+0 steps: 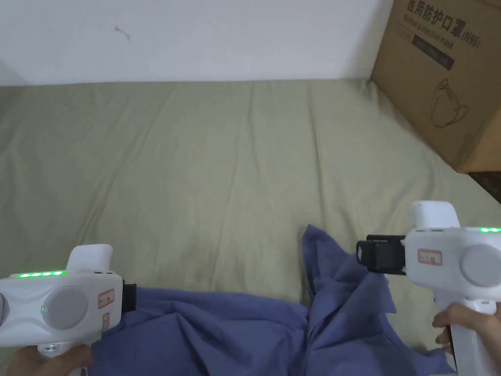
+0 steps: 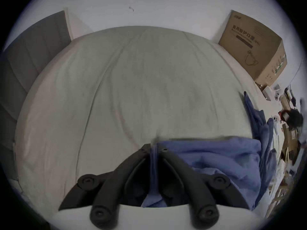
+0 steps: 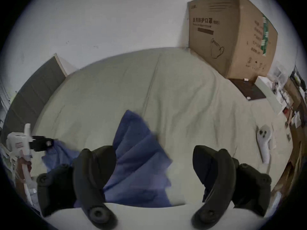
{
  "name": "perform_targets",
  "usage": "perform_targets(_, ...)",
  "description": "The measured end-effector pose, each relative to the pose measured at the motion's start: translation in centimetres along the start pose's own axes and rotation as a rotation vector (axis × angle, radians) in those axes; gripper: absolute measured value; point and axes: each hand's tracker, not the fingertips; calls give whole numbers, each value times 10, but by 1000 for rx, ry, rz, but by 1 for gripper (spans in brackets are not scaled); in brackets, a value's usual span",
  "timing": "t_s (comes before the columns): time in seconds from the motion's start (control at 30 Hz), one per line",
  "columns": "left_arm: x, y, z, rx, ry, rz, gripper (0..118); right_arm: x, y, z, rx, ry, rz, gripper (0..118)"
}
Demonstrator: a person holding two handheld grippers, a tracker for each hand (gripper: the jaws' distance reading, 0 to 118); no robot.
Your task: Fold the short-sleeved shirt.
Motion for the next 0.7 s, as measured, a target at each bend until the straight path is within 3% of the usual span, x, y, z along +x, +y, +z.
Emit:
perform_targets(0.07, -2, 3, 5, 13, -8, -9, 5, 3, 16, -23, -72, 24, 18, 96)
perform_targets(0.23, -6, 7, 5, 17, -25, 23, 5, 11, 16, -88, -292, 81, -48, 88)
perform_targets(0.27, -6, 7, 4, 13, -24, 24, 5, 7, 10, -94, -325, 77, -37, 77)
perform_targets(0.3, -6, 7, 4, 9, -20, 19, 5, 3, 2, -103, -359, 91, 1, 53)
perform_targets(0.37, -7, 7, 1, -2, -12, 0, 5, -4, -5, -106, -321, 25, 76, 47)
perform_targets(0.4, -7, 8, 3, -3, -11, -4, 5, -2, 0, -104, -328, 40, 67, 31)
perform_targets(0.43, -9, 8, 5, -3, -13, -4, 5, -1, 4, -98, -315, 31, 72, 5)
perform_targets(0.47, -10, 9, 6, -3, -15, -1, 5, 1, 8, -93, -298, -3, 88, 2)
perform_targets(0.53, -12, 14, 18, 8, -10, 10, 5, 13, 18, -80, -298, 57, 7, 2)
perform_targets(0.7, -20, 28, 69, 93, 49, -25, 5, 18, 37, -14, -168, 23, 27, 2)
